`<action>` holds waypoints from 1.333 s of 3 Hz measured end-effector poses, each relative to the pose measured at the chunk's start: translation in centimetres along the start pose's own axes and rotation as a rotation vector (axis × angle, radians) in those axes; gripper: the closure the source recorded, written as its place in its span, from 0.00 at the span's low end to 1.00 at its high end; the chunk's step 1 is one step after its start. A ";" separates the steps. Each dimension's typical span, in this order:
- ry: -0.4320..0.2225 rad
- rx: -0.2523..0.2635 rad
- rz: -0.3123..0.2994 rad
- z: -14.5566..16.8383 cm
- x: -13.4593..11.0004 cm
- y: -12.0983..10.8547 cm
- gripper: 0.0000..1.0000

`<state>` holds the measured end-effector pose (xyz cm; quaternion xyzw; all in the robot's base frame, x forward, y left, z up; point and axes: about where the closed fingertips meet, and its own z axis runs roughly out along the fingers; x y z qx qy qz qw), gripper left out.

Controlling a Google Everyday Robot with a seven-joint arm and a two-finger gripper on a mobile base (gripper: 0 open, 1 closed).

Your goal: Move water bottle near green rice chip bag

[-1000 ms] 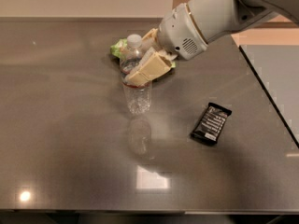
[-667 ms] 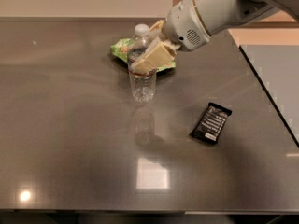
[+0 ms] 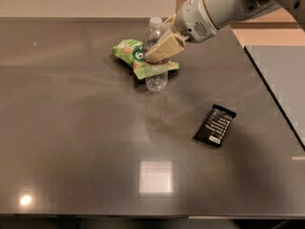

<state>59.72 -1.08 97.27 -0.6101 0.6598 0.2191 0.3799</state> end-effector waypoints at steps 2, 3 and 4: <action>0.039 0.043 0.061 -0.8 3.1 -3.1 1.00; 0.021 0.055 0.067 -1.1 3.7 -3.5 0.82; 0.010 0.060 0.062 -1.0 4.1 -3.6 0.59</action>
Offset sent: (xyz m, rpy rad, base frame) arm 0.0404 -0.0526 -0.0168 -0.0305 0.0271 -0.1236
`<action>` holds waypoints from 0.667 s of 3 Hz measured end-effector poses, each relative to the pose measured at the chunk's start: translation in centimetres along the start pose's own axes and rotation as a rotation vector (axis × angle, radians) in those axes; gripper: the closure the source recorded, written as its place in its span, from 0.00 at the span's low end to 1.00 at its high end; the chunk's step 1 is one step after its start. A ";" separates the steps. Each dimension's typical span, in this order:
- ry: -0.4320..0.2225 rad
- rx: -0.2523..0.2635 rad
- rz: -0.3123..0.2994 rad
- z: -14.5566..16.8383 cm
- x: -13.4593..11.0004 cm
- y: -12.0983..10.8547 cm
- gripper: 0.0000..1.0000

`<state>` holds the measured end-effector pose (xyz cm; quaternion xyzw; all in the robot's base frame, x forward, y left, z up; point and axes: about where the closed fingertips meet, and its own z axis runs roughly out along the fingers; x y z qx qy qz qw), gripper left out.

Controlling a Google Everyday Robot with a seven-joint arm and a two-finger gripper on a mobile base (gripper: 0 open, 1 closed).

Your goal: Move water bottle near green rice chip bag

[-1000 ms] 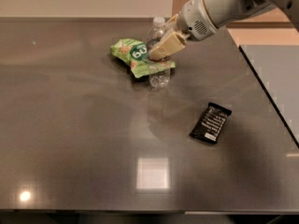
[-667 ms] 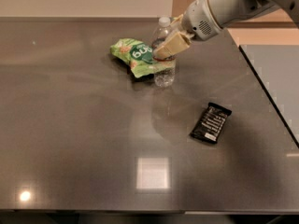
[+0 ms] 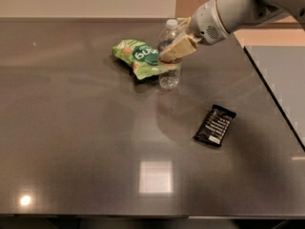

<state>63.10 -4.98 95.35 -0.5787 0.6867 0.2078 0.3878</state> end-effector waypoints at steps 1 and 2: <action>0.000 0.002 -0.003 0.1 0.4 -0.1 0.36; -0.001 0.001 -0.003 0.3 0.6 -0.1 0.12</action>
Offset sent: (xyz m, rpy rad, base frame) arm 0.0023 -0.0086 -0.0082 0.0001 -0.0069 -0.0081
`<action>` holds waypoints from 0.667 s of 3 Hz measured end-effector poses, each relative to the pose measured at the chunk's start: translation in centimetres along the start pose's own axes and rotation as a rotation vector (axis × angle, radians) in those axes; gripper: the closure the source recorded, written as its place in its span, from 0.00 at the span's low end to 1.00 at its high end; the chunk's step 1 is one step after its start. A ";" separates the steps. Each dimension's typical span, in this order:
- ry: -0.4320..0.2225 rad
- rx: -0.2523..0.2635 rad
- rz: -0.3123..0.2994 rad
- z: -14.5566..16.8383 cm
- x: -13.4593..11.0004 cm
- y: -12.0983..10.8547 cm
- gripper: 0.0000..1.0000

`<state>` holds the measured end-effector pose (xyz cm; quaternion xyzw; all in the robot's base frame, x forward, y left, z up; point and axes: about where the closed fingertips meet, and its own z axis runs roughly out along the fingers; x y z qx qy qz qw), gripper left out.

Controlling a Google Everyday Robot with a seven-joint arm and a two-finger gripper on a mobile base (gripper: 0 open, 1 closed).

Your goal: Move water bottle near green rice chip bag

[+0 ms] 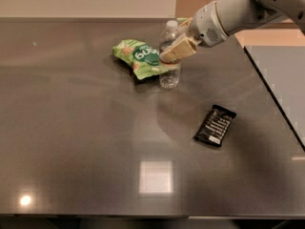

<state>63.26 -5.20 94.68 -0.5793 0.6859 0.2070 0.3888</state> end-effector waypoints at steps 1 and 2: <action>-0.001 0.004 0.002 0.2 0.4 0.1 0.00; -0.001 0.003 0.002 0.2 0.4 0.1 0.00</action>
Offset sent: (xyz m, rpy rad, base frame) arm -0.0006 -0.0006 -0.0036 0.0016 -0.0011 -0.0033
